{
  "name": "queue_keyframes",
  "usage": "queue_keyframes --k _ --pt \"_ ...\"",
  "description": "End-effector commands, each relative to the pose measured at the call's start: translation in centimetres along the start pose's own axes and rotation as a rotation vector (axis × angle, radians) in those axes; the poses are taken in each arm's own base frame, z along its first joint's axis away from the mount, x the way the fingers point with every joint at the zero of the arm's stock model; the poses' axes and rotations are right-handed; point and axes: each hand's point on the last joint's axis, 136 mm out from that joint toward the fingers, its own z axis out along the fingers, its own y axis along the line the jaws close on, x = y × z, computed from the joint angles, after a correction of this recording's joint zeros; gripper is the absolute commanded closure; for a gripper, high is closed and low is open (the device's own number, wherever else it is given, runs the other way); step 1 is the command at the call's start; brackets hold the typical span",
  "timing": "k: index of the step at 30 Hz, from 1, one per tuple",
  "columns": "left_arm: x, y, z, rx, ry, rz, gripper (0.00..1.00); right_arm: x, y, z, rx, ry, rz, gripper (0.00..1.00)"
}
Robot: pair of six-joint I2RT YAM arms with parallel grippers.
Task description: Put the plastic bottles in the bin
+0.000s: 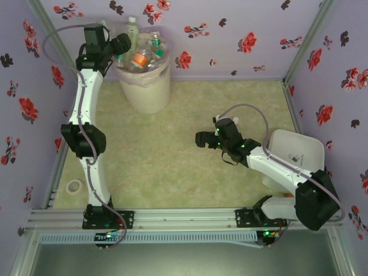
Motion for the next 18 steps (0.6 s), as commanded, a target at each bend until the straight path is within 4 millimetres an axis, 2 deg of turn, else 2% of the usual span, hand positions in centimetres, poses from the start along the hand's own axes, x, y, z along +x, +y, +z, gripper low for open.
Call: queue_keyframes --k 1,8,14,18 --pt "-3.1 -2.7 -3.2 0.070 -0.080 0.026 0.19 -0.5 -0.1 0.1 0.015 -0.005 -0.009 0.01" --pt "-3.6 -2.9 -3.3 0.064 -0.096 0.046 0.17 -0.4 0.0 0.2 0.009 0.000 -0.003 0.01" --pt "-3.3 -2.3 -1.5 0.046 -0.095 0.041 0.33 -0.3 0.1 0.3 0.003 0.006 -0.005 0.01" --pt "-1.1 -1.4 0.6 0.026 -0.030 0.052 0.42 -0.2 0.1 0.4 0.002 0.007 0.001 0.01"
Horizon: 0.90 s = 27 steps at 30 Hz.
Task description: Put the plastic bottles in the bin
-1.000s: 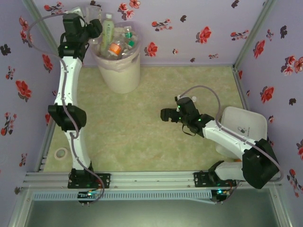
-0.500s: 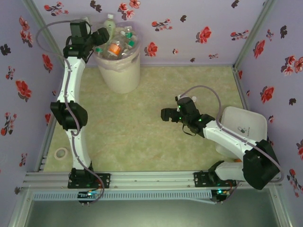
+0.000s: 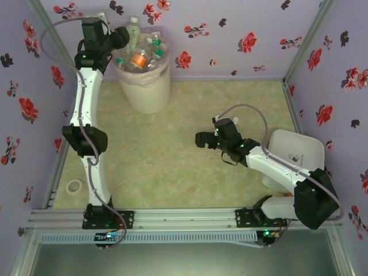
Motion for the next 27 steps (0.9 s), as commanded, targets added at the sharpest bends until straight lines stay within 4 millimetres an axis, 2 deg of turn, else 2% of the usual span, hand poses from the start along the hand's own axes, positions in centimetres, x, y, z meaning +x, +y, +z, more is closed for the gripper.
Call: queue_keyframes --k 1,5,8,11,13,16,22,27 --pt "3.2 1.0 1.9 -0.029 0.084 0.027 0.44 -0.5 0.3 0.0 -0.005 -0.004 -0.001 0.01" --pt "7.4 1.1 2.4 -0.035 0.203 0.062 0.52 -0.4 0.3 0.1 -0.004 0.000 0.001 0.01" --pt "11.0 1.2 2.1 -0.038 0.280 0.087 0.56 -0.5 0.6 0.3 -0.012 -0.001 0.000 0.01" --pt "12.5 1.8 1.3 -0.048 0.293 0.068 0.57 -0.5 0.9 0.5 -0.021 0.000 -0.002 0.01" --pt "11.4 1.6 0.6 -0.046 0.265 0.057 0.56 -0.5 1.1 0.7 -0.026 0.008 -0.006 0.01" --pt "8.1 0.5 -0.5 -0.034 0.206 0.073 0.54 -0.6 1.4 0.8 -0.031 0.015 -0.018 0.01" --pt "1.9 -2.0 -3.0 0.006 0.092 0.104 0.36 -1.8 2.1 0.7 -0.040 -0.009 -0.033 0.01" --pt "-1.0 -3.1 -6.0 0.014 0.040 0.153 0.22 -3.5 1.9 0.1 0.000 -0.042 -0.073 0.01"
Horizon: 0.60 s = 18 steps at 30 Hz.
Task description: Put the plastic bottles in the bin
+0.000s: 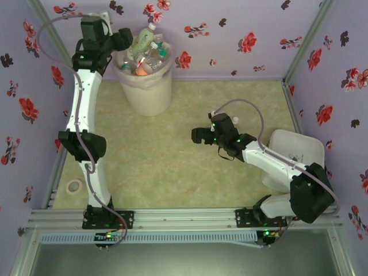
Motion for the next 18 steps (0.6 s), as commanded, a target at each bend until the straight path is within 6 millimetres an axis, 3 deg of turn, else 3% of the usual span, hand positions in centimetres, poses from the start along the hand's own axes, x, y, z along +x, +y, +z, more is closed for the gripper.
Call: queue_keyframes --k 1,6,9,13,18 --pt "-0.6 -0.5 -2.8 -0.007 0.019 0.061 0.20 -1.8 -0.1 -0.7 0.042 -0.036 -0.056 0.01" --pt "0.2 1.1 -8.0 -0.096 0.007 0.148 0.02 -3.8 -2.1 -2.0 0.133 -0.090 -0.083 0.01" --pt "2.3 3.5 -12.3 -0.185 -0.021 0.152 0.00 -5.3 -4.1 -3.0 0.223 -0.143 -0.083 0.01" --pt "7.9 7.5 -17.5 -0.313 -0.018 0.113 0.00 -7.2 -8.2 -5.0 0.390 -0.237 -0.067 0.00" --pt "16.9 10.6 -20.0 -0.394 0.035 0.112 0.00 -7.2 -13.5 -6.0 0.520 -0.249 -0.024 0.00"
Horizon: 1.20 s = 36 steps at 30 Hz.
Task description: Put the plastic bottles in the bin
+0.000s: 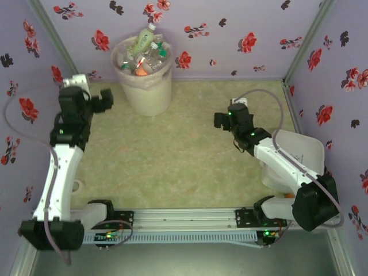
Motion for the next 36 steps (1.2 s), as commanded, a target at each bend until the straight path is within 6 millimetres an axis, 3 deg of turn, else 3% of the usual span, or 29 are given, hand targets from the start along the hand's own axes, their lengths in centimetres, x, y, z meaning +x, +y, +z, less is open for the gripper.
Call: queue_keyframes --k 1,6,11,14,18,23,27,32,33,35,36 --pt "5.0 1.9 1.0 -0.078 0.013 0.013 0.00 0.1 -4.4 0.3 0.148 -0.039 -0.019 0.00" --pt "13.0 2.7 3.4 -0.089 0.048 0.044 0.00 1.7 -8.5 1.3 0.222 -0.129 0.055 0.00" --pt "17.5 2.9 6.6 -0.097 0.083 0.060 0.00 4.0 -11.3 2.4 0.281 -0.134 0.074 0.01" --pt "19.3 2.9 8.2 -0.101 0.100 0.072 0.00 3.8 -11.7 2.8 0.279 -0.138 0.052 0.01" --pt "20.5 2.9 9.9 -0.108 0.089 0.081 0.00 4.5 -12.3 3.8 0.305 -0.160 -0.012 0.01" --pt "19.5 2.4 11.5 -0.095 0.049 0.130 0.00 6.2 -13.0 5.4 0.326 -0.195 -0.026 0.01" --pt "20.2 2.1 12.9 -0.075 0.034 0.177 0.00 5.7 -12.4 5.8 0.304 -0.221 -0.084 0.01" --pt "21.3 2.9 12.7 -0.047 0.002 0.121 0.00 6.3 -14.0 6.0 0.312 -0.286 -0.008 0.01" --pt "20.7 3.0 12.6 -0.054 -0.042 0.117 0.00 6.5 -14.3 6.0 0.299 -0.287 0.010 0.01" --pt "21.1 3.1 12.7 -0.054 -0.016 0.117 0.00 7.7 -15.2 6.6 0.297 -0.290 0.046 0.01" --pt "20.8 3.1 12.6 -0.053 -0.025 0.115 0.00 7.1 -15.5 6.5 0.307 -0.351 0.055 0.00"
